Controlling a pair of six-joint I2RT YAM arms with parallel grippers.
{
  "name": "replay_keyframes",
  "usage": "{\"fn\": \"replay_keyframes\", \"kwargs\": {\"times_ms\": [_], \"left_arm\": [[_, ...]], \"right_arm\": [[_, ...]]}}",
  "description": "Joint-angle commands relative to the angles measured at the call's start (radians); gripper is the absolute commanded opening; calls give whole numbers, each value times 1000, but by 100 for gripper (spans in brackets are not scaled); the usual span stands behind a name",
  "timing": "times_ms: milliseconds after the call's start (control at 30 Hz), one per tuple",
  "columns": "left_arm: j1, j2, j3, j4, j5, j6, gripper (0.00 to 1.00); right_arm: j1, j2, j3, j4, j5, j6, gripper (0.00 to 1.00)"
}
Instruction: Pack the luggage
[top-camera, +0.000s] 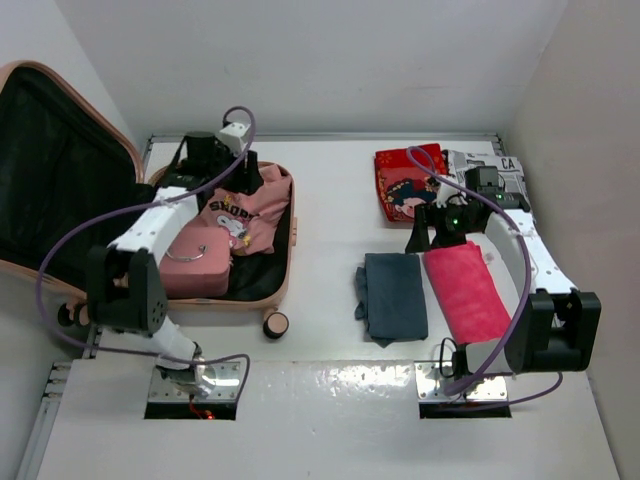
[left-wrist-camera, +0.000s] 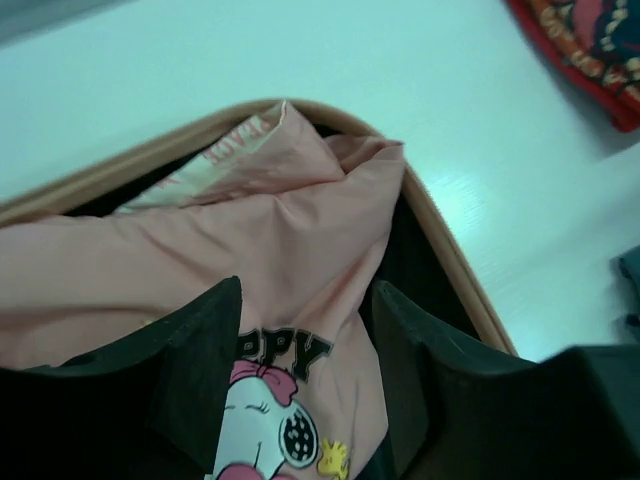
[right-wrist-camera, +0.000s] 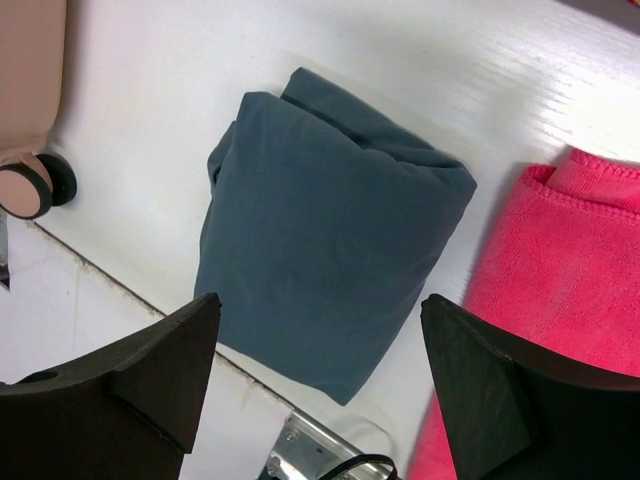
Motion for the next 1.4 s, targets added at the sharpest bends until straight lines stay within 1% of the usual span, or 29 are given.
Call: {"fn": "replay_keyframes", "kwargs": {"times_ms": [0,67,100,167,333,400,433,500,533,567,633,667,700,733,800,833,867,900,933,967,1000,1067,1133,1167,1200,1267,1300,1333,1367], "left_arm": [[-17,111,-12,89,-55,-67,59],[-37,190,3,100,-121,-67,59],[-47,218,14,89,-136,-67,56],[-48,262,23,66,-161,-76,55],[-58,295,-26,57,-257,-44,55],[-58,295,-26,22,-276,-32,55],[-58,295,-26,13,-276,-32,59],[-49,257,-35,12,-192,-32,67],[-40,219,-55,34,-151,-16,75],[-40,118,-87,55,-106,16,78],[-40,2,-124,139,-23,40,85],[-40,-47,-133,156,-9,50,93],[-40,-119,-134,166,0,50,96],[-40,-144,-114,151,11,50,98],[-50,-167,-34,102,-15,59,98],[-51,-167,-8,56,-15,59,98],[-51,-176,14,36,-24,59,98],[-51,-176,46,20,-47,59,98],[-51,-176,57,-4,-56,59,98],[-51,-176,69,-4,-70,59,98],[-51,-188,69,-14,-101,59,98],[-40,-188,69,-14,-101,45,98],[-29,-198,57,-14,-110,21,98],[-20,-208,57,-14,-119,5,98],[-20,-208,45,-14,-119,-10,98],[-8,-217,44,-14,-133,-22,98],[-8,-217,32,-14,-133,-22,98],[3,-230,32,-14,-144,-22,98],[3,-230,22,-14,-144,-22,98]], "right_arm": [[7,6,47,41,6,19,81],[7,11,41,40,8,19,81],[7,11,38,43,11,22,81],[7,11,35,40,19,19,81],[7,-6,18,69,55,18,81],[7,-11,7,87,66,31,80],[7,-6,4,92,74,34,80],[7,-17,-5,98,88,36,80],[7,-19,-7,101,97,36,80],[6,-28,-16,101,126,39,78],[0,-55,-51,124,147,41,78],[-8,-80,-65,135,187,69,81],[-16,-109,-106,190,198,83,81],[-17,-120,-117,205,219,90,83],[-17,-134,-137,285,252,96,87],[-10,-115,-131,293,258,76,87],[6,-103,-120,302,267,62,90],[7,-65,-82,328,290,-20,90],[62,-24,-68,334,302,-47,92],[81,0,-41,350,337,-77,93],[96,39,-27,380,353,-170,95],[145,93,-16,432,371,-229,96],[170,173,13,469,381,-329,98],[175,196,24,480,375,-378,98],[184,269,38,497,384,-398,98],[191,313,77,529,404,-476,98],[188,357,84,566,417,-489,98],[188,407,99,589,458,-558,98],[190,408,94,613,476,-577,98]]}}
